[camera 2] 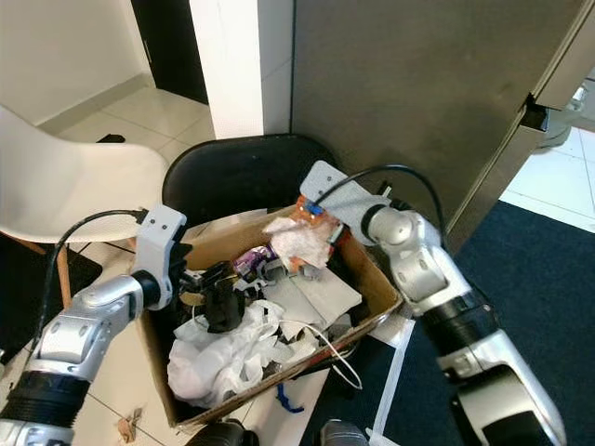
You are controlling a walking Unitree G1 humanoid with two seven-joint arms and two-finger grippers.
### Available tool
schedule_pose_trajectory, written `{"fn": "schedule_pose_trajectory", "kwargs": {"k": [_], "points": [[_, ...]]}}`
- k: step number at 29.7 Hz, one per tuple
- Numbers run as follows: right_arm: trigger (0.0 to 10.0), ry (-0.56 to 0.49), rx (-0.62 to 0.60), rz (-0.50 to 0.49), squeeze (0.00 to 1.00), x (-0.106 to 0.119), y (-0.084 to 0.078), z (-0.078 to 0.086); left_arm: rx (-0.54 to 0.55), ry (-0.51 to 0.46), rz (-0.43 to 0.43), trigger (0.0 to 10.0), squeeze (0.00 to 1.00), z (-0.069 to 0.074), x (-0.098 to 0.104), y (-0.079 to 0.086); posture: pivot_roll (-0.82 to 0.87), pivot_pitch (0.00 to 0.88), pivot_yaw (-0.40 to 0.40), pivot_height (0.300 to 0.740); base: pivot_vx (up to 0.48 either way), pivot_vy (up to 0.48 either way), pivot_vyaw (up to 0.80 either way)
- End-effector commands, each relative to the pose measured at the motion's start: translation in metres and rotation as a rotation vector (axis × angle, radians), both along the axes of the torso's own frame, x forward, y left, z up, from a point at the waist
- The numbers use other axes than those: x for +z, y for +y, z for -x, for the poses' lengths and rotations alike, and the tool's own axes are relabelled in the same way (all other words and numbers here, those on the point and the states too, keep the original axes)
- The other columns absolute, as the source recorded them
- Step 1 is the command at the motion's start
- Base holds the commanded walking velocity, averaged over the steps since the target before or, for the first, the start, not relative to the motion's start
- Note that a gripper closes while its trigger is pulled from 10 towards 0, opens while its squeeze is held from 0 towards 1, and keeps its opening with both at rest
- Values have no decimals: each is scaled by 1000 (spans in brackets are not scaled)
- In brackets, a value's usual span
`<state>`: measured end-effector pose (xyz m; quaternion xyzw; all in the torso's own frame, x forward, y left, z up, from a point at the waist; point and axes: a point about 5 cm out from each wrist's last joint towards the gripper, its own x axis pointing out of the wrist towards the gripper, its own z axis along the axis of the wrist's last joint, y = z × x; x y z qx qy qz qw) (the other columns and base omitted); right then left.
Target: Picking trash to rubbish bin
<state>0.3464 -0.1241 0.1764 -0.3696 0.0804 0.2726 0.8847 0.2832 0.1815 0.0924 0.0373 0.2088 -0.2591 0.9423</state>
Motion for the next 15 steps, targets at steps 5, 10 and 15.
{"fn": "schedule_pose_trajectory", "kwargs": {"k": [5, 10, 15], "points": [[10000, -46, -49, -60, 0, 9, -3, -6, -38, 37, -24, 10000, 0, 8, -2, 4, -32, 0, -54, 740, 0, 0, 0], [10000, -46, -44, -57, 0, 7, 0, -5, -74, 51, -36, 10000, 0, 13, -2, 4, -31, 0, -56, 740, 0, 0, 0], [10000, -38, -42, -54, 0, 3, 1, -6, -103, 24, -65, 10000, 0, 15, 7, 7, -30, 0, -56, 740, 0, 0, 0]]}}
